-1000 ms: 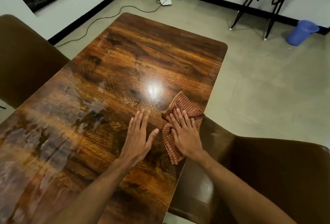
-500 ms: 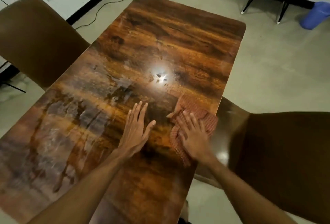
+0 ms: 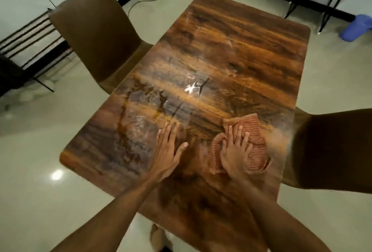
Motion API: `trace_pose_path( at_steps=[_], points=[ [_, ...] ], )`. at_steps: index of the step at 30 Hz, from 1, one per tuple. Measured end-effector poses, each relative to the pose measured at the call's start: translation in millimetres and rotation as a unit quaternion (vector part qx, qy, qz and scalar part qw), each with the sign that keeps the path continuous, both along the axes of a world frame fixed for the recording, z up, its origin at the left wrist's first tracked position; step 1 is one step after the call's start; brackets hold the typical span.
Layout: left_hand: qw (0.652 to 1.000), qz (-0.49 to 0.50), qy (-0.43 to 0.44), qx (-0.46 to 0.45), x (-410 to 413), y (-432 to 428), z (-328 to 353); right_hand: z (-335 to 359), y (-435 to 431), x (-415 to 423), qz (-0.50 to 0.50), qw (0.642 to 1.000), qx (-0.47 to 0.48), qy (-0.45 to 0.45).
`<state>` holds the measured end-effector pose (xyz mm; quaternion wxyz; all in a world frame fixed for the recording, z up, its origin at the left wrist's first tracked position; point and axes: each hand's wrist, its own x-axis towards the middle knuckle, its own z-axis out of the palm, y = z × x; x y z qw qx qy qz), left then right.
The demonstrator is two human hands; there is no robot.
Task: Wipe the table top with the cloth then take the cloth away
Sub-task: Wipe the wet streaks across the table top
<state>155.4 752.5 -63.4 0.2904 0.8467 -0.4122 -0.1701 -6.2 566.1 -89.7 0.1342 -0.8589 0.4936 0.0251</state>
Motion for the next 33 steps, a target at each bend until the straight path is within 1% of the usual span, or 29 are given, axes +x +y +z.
trace_pose_path(
  at_steps=[1, 2, 4, 5, 6, 7, 8, 10, 11, 12, 13, 14, 15, 17, 18, 19, 20, 21, 23, 25, 26, 27, 28, 30, 31, 32, 33],
  points=[
    [1.000, 0.009, 0.000, 0.001, 9, 16, 2, 2, 26, 26, 0.022, 1.000, 0.000, -0.006],
    [1.000, 0.017, 0.000, 0.007, 16, 29, 4, 1, 56, 48, 0.082, 0.997, 0.002, -0.011],
    [1.000, 0.027, 0.000, 0.014, 30, 49, 7, -7, 124, 70, 0.242, 0.970, 0.016, -0.011],
    [0.999, 0.030, -0.002, 0.014, 36, 56, 10, -10, 142, 69, 0.299, 0.954, 0.008, -0.006],
    [0.999, 0.029, -0.005, 0.016, 42, 63, 12, -10, 143, 65, 0.321, 0.947, 0.005, -0.015],
    [0.999, 0.028, -0.010, 0.019, 47, 66, 15, -11, 131, 57, 0.310, 0.951, 0.008, -0.025],
    [0.999, 0.023, -0.015, 0.021, 53, 70, 16, -11, 116, 49, 0.270, 0.962, 0.022, -0.021],
    [0.999, 0.019, -0.025, 0.024, 61, 76, 19, -8, 84, 38, 0.132, 0.991, 0.028, -0.008],
    [0.999, 0.022, -0.027, 0.024, 65, 78, 21, -6, 77, 46, 0.065, 0.998, 0.026, -0.003],
    [0.999, 0.026, -0.025, 0.023, 68, 80, 22, -2, 79, 61, 0.023, 0.999, 0.030, -0.003],
    [0.999, 0.027, -0.025, 0.024, 72, 83, 24, 1, 93, 87, 0.017, 0.999, 0.040, -0.023],
    [0.999, 0.031, -0.030, 0.024, 76, 86, 25, 2, 116, 111, 0.058, 0.996, 0.044, -0.047],
    [0.998, 0.034, -0.041, 0.027, 82, 88, 26, 0, 145, 133, 0.143, 0.986, 0.050, -0.067],
    [0.997, 0.036, -0.057, 0.037, 93, 95, 27, -6, 200, 156, 0.346, 0.934, 0.065, -0.067],
    [0.997, 0.040, -0.062, 0.038, 99, 100, 28, -7, 213, 157, 0.396, 0.914, 0.057, -0.064],
    [0.996, 0.046, -0.064, 0.037, 105, 103, 29, -9, 213, 155, 0.389, 0.917, 0.047, -0.069],
    [0.996, 0.048, -0.059, 0.037, 110, 106, 29, -12, 202, 150, 0.347, 0.934, 0.038, -0.073],
    [0.997, 0.043, -0.050, 0.038, 116, 110, 29, -14, 189, 144, 0.287, 0.955, 0.035, -0.065],
    [0.998, 0.031, -0.040, 0.036, 123, 116, 26, -14, 155, 129, 0.165, 0.985, 0.022, -0.039],
    [0.999, 0.024, -0.036, 0.031, 136, 123, 21, -11, 152, 136, 0.065, 0.997, 0.024, -0.040],
    [0.999, 0.019, -0.030, 0.028, 144, 130, 18, -8, 170, 151, 0.045, 0.997, 0.030, -0.053],
    [0.999, 0.014, -0.024, 0.025, 150, 136, 17, -8, 195, 168, 0.059, 0.996, 0.026, -0.057],
    [1.000, 0.004, -0.019, 0.022, 158, 146, 15, -10, 230, 190, 0.107, 0.992, 0.029, -0.061],
    [1.000, -0.012, -0.015, 0.017, 171, 165, 13, -16, 296, 223, 0.227, 0.971, 0.049, -0.059],
    [1.000, -0.016, -0.012, 0.016, 184, 179, 12, -18, 322, 236, 0.259, 0.963, 0.049, -0.053],
    [1.000, -0.016, -0.011, 0.016, 196, 192, 11, -18, 331, 242, 0.268, 0.961, 0.048, -0.055],
    [1.000, -0.017, -0.004, 0.017, 209, 209, 9, -18, 332, 244, 0.252, 0.965, 0.046, -0.056]
  ],
)
